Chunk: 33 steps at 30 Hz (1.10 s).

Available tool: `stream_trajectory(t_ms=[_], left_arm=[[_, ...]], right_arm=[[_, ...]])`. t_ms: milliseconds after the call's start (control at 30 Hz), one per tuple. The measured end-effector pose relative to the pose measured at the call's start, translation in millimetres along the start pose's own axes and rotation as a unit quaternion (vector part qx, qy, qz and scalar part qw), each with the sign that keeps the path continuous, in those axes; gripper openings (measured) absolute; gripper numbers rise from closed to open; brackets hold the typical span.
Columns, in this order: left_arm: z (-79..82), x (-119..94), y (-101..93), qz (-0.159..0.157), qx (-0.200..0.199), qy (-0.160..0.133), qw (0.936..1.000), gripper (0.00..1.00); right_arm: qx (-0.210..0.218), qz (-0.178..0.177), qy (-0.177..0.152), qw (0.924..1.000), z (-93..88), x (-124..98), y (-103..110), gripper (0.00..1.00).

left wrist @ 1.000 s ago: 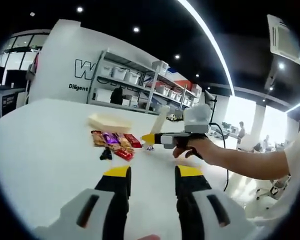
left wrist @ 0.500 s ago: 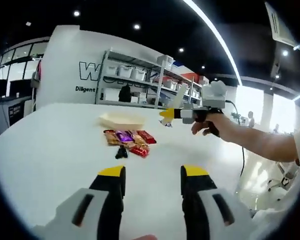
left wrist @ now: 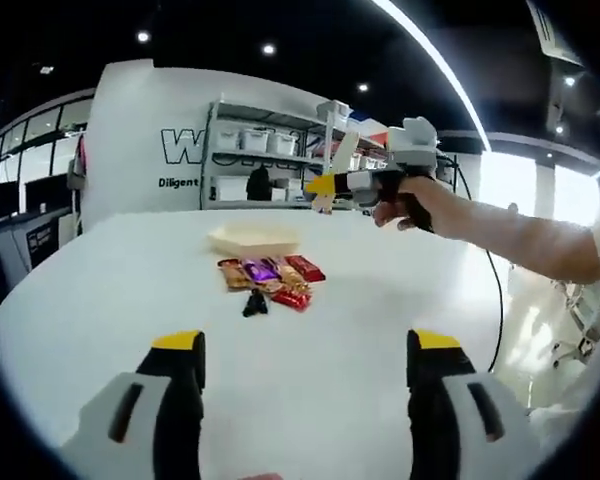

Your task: Place the target food into the container with the food tongs after gripping and lifting it, then release it inside without dropping or visibly crushing the food.

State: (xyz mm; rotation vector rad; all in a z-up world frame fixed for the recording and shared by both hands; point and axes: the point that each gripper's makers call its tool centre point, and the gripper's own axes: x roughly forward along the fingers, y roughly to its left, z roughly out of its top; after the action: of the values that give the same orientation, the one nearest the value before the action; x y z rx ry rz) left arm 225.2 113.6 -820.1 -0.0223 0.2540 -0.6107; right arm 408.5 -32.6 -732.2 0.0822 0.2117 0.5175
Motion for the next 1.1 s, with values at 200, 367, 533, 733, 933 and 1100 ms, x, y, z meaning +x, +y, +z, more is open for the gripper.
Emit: stream_trajectory(t_ms=[200,367,533,733,933,1100], left_arm=[[2.7,-4,3.6,0.014,0.005,-0.003,0.9999,0.93],[4.9,-6,5.6,0.020,0.001,-0.005,0.9998,0.98],[7.2,-8,6.7,0.026,0.011,-0.008,0.9996,0.99],[10.5,-11,7.2,0.025,-0.007,-0.015,0.9995,0.99],[11.8,-16,9.2,0.029,-0.010,-0.015,0.9994,0.99],[12.0,-18,11.2,0.034,0.001,-0.016,0.9993,0.98]], right_arm=[[-0.014,0.001,0.002,0.9999,18.5,10,-2,0.13],[0.004,0.002,0.005,1.0000,25.6,21,-7,0.13],[0.008,-0.001,0.013,0.9999,28.9,31,-12,0.13],[-0.002,-0.005,0.025,0.9997,28.9,43,-12,0.14],[-0.011,-0.014,0.036,0.9992,29.8,59,-12,0.14],[-0.018,-0.019,0.046,0.9986,25.6,77,-15,0.14]])
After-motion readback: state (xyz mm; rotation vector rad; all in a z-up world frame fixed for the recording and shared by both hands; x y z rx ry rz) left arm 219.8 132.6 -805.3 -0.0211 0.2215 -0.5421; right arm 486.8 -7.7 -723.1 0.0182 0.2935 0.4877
